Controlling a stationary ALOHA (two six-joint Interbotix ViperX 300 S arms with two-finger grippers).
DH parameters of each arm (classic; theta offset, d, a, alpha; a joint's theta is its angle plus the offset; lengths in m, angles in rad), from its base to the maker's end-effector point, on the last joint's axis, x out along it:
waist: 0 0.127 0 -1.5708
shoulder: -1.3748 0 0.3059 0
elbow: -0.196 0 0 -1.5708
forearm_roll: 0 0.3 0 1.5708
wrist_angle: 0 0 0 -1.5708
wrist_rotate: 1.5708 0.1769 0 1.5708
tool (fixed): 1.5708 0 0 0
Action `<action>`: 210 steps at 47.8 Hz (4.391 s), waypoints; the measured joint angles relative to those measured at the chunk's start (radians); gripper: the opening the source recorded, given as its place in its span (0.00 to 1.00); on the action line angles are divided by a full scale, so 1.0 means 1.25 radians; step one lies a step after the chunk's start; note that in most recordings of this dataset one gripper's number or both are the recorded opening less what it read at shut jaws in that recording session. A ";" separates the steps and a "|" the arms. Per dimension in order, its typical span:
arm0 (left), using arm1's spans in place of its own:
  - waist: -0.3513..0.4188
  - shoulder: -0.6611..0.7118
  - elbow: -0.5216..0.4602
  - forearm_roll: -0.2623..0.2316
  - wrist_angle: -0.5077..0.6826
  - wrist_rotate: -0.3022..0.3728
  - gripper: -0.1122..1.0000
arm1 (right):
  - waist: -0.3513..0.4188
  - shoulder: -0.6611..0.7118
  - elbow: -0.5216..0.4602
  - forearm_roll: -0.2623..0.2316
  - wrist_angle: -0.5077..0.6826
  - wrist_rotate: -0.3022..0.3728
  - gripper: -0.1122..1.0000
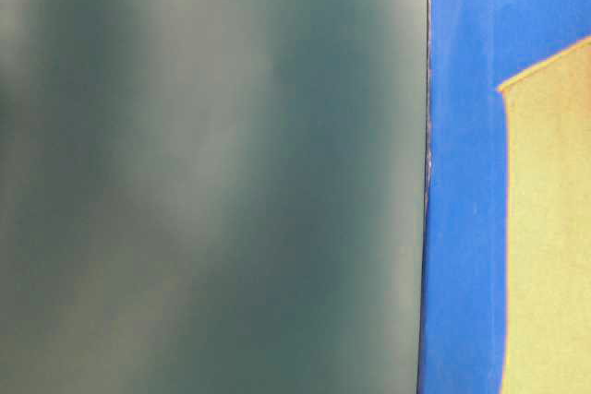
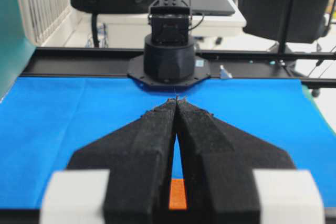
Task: Fold the orange towel.
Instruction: 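Move both grippers toward the towel's far corners, then grasp the orange towel's far left and right corners with both grippers, then lift the far edge and fold it toward the near edge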
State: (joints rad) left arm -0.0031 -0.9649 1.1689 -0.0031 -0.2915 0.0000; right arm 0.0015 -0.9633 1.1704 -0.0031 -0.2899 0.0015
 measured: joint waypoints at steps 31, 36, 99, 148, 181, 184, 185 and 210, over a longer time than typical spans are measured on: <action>0.118 0.099 -0.001 -0.017 0.085 -0.010 0.11 | -0.177 0.254 -0.107 0.027 0.092 0.031 0.10; 0.153 0.136 -0.001 -0.017 0.085 -0.017 0.25 | -0.217 0.326 -0.129 0.028 0.097 0.042 0.11; 0.371 0.777 0.002 -0.018 -0.120 -0.031 0.38 | -0.315 0.923 -0.319 0.027 0.072 0.038 0.18; 0.337 0.654 -0.032 -0.018 0.026 -0.016 0.10 | -0.313 0.859 -0.301 0.032 0.075 0.047 0.11; -0.001 0.481 0.048 -0.018 0.088 -0.139 0.10 | -0.063 0.719 -0.226 0.056 0.097 0.113 0.11; -0.039 0.481 0.048 -0.018 0.096 -0.166 0.10 | -0.036 0.720 -0.225 0.056 0.109 0.134 0.11; -0.050 0.482 0.048 -0.018 0.096 -0.175 0.10 | -0.028 0.719 -0.225 0.056 0.112 0.139 0.11; -0.299 0.579 -0.021 -0.018 0.096 -0.306 0.10 | 0.150 0.742 -0.239 0.058 0.125 0.232 0.11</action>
State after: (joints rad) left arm -0.3774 -0.2408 1.1428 -0.0261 -0.1718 -0.3820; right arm 0.1887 -0.0353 0.8713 0.0690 -0.1335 0.2915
